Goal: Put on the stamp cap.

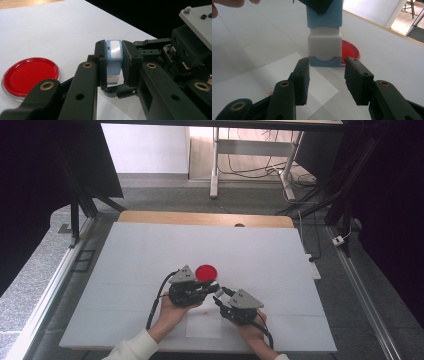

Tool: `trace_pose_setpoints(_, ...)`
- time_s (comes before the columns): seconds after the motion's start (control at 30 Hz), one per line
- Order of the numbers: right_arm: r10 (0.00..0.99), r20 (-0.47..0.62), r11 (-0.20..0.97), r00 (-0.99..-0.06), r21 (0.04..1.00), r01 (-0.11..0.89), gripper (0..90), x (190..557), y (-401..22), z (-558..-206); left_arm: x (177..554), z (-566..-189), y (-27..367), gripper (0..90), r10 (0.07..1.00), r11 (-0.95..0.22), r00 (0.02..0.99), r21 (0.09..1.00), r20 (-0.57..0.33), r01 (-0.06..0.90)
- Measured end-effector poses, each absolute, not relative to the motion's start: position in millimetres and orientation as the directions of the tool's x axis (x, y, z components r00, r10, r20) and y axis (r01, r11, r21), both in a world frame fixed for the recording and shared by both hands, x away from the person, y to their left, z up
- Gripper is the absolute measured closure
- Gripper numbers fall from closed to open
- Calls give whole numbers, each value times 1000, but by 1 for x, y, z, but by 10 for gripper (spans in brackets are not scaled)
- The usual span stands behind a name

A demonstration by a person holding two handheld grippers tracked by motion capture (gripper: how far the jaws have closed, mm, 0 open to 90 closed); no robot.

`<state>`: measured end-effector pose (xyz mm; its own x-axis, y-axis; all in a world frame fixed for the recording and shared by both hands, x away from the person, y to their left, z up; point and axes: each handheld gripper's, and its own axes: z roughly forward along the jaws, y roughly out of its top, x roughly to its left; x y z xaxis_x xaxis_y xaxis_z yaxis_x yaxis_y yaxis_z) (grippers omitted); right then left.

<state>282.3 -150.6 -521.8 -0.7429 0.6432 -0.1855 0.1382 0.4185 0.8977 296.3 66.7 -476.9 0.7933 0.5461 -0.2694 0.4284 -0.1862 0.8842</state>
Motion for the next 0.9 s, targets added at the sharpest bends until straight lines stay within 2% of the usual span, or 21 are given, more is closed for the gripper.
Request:
trace_pose_setpoints(0.3,635,-169,419,-754,895,152,503,284,-155,-521,298,-475,73,752,554,-173,787,886,-273,429)
trace_pose_setpoints(0.9,646,-81,400,-759,883,246,424,293,-190,-517,298,-474,79,751,567,-184,783,888,-255,422)
